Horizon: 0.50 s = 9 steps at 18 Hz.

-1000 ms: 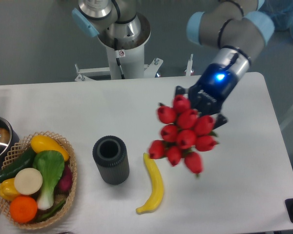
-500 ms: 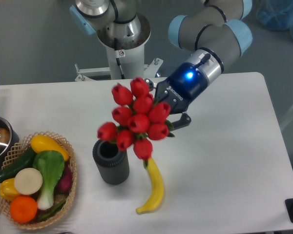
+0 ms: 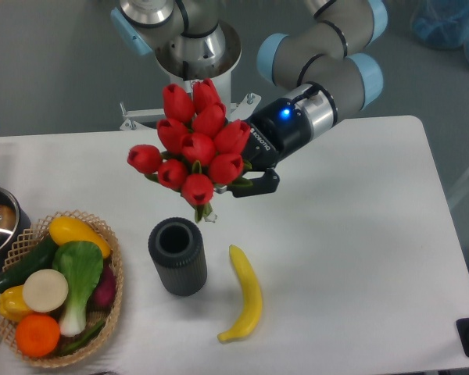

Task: Insert the flowers into the vase
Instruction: 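Carry the tulip bunch up and over toward the black vase, then align the tulip stems above the vase opening and lower them in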

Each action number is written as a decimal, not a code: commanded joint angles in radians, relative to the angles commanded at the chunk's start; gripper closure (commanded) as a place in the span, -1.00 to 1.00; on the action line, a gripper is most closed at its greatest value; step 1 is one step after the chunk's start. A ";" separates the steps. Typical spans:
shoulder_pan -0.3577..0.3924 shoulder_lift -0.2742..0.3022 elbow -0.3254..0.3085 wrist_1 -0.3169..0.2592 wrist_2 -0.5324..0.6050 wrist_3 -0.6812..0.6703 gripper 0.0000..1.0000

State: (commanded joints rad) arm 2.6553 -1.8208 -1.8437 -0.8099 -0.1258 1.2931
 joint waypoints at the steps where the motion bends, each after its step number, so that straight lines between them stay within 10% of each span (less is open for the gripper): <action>1: -0.002 -0.002 -0.006 0.000 -0.003 0.024 0.34; 9: -0.018 -0.034 -0.009 -0.003 -0.118 0.084 0.34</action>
State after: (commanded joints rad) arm 2.6369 -1.8546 -1.8530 -0.8130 -0.2439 1.3775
